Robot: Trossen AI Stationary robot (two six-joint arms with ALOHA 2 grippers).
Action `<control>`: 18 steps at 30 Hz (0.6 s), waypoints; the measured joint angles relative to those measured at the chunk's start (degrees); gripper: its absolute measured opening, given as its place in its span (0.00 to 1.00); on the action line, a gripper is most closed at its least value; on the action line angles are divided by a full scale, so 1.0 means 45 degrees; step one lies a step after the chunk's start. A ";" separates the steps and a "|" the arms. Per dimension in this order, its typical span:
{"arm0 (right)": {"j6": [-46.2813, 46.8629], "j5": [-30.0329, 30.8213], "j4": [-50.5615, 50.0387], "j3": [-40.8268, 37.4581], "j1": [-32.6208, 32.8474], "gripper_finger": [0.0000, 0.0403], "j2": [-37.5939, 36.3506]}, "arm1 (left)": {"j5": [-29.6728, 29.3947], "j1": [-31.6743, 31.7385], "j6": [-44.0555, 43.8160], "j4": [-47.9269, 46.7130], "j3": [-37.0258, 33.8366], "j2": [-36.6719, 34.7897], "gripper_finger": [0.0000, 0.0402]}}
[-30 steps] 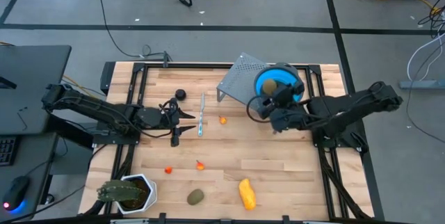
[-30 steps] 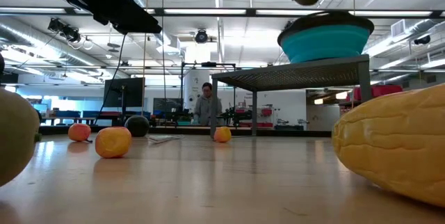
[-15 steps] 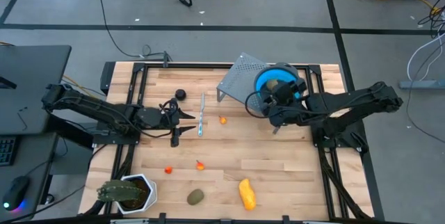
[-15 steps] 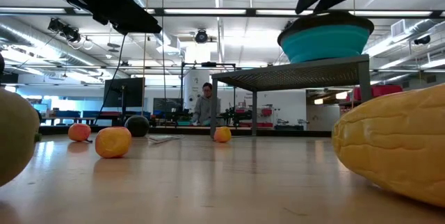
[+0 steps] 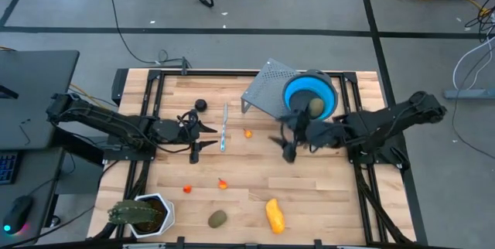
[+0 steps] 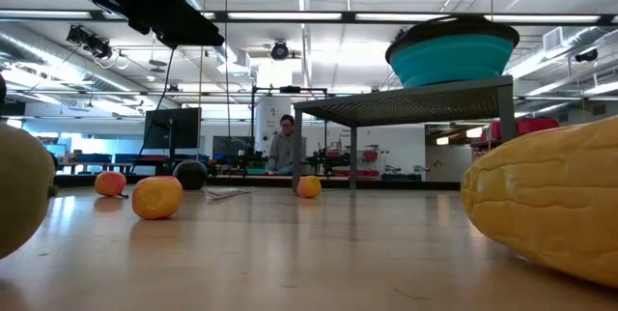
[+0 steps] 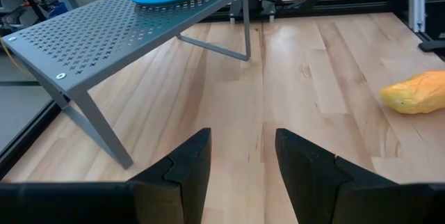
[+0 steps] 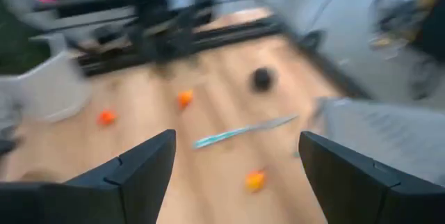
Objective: Pick & Place Fruit
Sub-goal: Put the yellow mango in the blue strainer bowl on the shelf
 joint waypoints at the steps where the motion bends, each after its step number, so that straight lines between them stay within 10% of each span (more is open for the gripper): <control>1: 0.0288 -0.0243 -0.0105 0.0000 0.0209 0.78 0.0148 | 0.0011 0.0003 0.0045 0.0004 0.0000 0.0000 0.42; 18: 0.8769 -0.7288 -0.0864 -0.0020 0.1860 0.78 0.3833 | 0.0010 0.0004 -0.0063 0.0009 0.0000 0.0000 0.42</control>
